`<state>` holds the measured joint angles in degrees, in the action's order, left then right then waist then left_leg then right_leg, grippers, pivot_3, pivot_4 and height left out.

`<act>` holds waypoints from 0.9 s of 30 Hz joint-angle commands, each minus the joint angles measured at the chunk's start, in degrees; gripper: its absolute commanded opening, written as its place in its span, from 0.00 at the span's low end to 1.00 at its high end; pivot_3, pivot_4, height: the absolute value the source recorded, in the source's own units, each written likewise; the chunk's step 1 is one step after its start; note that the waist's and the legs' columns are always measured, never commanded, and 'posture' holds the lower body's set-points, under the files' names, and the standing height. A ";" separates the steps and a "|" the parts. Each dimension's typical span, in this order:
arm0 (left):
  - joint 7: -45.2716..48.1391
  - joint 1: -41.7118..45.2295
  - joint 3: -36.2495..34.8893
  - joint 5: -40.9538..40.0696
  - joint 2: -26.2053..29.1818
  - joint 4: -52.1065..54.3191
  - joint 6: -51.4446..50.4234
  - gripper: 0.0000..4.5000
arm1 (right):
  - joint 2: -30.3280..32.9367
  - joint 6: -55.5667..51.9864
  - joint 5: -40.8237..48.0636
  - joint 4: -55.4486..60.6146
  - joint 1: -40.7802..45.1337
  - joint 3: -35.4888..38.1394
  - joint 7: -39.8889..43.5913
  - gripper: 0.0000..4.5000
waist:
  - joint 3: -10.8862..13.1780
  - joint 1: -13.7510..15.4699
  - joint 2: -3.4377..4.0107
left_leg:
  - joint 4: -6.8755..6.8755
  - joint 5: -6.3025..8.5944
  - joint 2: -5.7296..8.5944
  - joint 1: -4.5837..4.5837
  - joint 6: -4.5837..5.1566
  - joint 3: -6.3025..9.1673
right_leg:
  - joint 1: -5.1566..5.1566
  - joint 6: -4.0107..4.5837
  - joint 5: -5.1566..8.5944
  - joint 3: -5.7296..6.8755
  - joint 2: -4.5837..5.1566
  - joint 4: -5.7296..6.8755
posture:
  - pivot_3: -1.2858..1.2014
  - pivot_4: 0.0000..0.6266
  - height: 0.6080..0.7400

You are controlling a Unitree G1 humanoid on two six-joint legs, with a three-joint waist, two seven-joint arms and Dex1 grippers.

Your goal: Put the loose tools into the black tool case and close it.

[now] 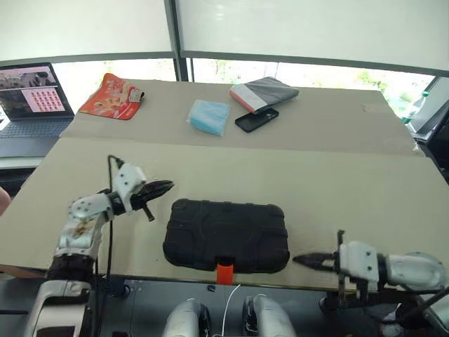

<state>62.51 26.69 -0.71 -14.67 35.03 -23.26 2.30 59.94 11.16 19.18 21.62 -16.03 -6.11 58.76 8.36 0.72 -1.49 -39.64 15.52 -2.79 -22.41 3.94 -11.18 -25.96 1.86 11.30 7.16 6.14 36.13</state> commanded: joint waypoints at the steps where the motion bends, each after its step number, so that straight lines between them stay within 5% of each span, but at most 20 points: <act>1: 1.63 4.21 0.98 1.94 0.42 -5.48 1.23 0.01 | -2.46 -4.38 -1.25 3.35 0.64 -2.23 -0.50 0.00 | 0.01 -0.14 -0.03 | -0.05 0.01 0.00 -0.03 0.02 0.00 | -0.04 0.00 0.00 -0.03 0.00 0.01 | 0.52 0.24 1.00; 15: 8.16 4.98 2.98 3.37 -0.11 -9.28 1.37 0.01 | -18.79 -16.21 -8.87 -2.31 19.95 -7.31 -7.20 0.00 | 0.09 -0.48 -0.35 | -0.56 -0.17 0.00 -0.54 -0.17 0.08 | -0.31 0.00 -0.14 0.05 -0.03 0.13 | 0.52 0.24 1.00; 27: -1.32 -1.08 -5.03 -3.49 -1.58 1.92 -11.81 0.01 | -27.69 -12.09 -14.16 -24.50 33.53 -3.82 -14.50 0.00 | 0.11 -0.91 -0.34 | -0.65 -0.16 0.03 -0.62 -0.14 0.05 | -0.30 -0.08 -0.19 0.09 0.03 0.15 | 0.52 0.24 1.00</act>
<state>62.34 24.23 -3.34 -16.01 32.47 -24.71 -7.20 32.17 -3.08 5.01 -2.44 16.65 -12.19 44.80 8.47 -0.19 -1.83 -40.29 15.35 -2.77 -23.06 3.80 -11.13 -26.27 1.78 11.11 7.29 6.15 36.26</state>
